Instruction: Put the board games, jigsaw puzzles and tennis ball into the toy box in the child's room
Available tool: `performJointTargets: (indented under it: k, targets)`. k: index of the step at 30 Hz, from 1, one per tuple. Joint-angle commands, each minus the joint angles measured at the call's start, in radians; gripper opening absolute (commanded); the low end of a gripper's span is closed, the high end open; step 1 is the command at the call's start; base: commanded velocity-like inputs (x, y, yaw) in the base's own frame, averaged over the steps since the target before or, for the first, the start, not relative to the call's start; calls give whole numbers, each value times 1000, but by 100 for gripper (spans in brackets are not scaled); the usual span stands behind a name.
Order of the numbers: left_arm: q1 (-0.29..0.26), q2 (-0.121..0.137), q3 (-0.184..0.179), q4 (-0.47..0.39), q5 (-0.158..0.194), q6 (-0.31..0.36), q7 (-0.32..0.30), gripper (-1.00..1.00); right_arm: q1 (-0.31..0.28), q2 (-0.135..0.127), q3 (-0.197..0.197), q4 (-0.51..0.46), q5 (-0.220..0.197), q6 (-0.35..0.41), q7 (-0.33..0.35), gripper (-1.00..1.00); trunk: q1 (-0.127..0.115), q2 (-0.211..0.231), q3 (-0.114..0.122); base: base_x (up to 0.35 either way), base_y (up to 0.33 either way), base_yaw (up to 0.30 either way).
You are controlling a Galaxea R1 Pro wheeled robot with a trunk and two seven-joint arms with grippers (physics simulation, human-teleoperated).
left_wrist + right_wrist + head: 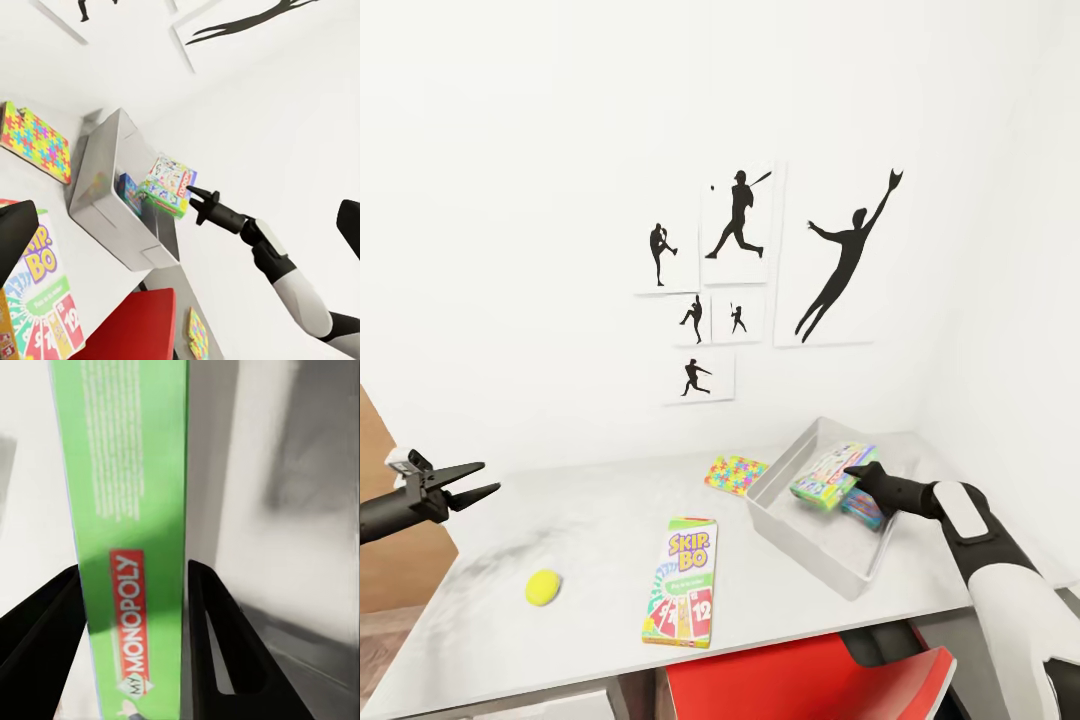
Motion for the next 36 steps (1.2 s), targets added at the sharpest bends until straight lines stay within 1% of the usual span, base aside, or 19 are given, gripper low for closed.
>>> performJointTargets:
  k: [1, 4, 7, 12, 20, 21, 26, 32, 36]
  targets:
    - [-1, 0, -1, 0, 0, 11, -4, 100, -1, -5, -3, -6, -1, 6, 0, -100, 1, -2, -2, 0, 0, 0]
    - [-1, 0, -1, 0, 0, 11, -4, 100, -1, -22, -2, -18, -2, 7, 1, -100, 1, -2, -2, 0, 0, 0]
    - [0, 0, -1, 0, 0, 11, -4, 100, -3, -25, -2, -19, -1, 12, -1, -100, 1, -2, -2, 0, 0, 0]
    - [-1, 0, -1, 0, 0, 11, -4, 100, -8, -27, -1, -19, 0, 19, -5, -100, 1, -2, -2, 0, 0, 0]
    - [0, 0, -1, 0, 0, 9, -4, 100, -29, -28, 4, -17, 9, 61, -12, -100, 1, -2, -2, 0, 0, 0]
    - [-1, 0, -1, 0, 0, 9, -4, 100, -30, -28, 4, -17, 14, 93, -12, -100, 1, -2, -2, 0, 0, 0]
    - [0, 0, -1, 0, 0, 9, -4, 100, -34, -28, 4, -16, 31, 100, -13, -100, 1, -2, -2, 0, 0, 0]
    - [-1, 0, -1, 0, 0, 10, -4, 100, -41, -28, 5, -15, 35, 109, -13, -100, 1, -2, -2, 0, 0, 0]
    - [0, 1, -1, 0, 0, 9, -4, 100, -42, -28, 4, -15, 35, 145, -34, -100, 1, -2, -2, 0, 0, 0]
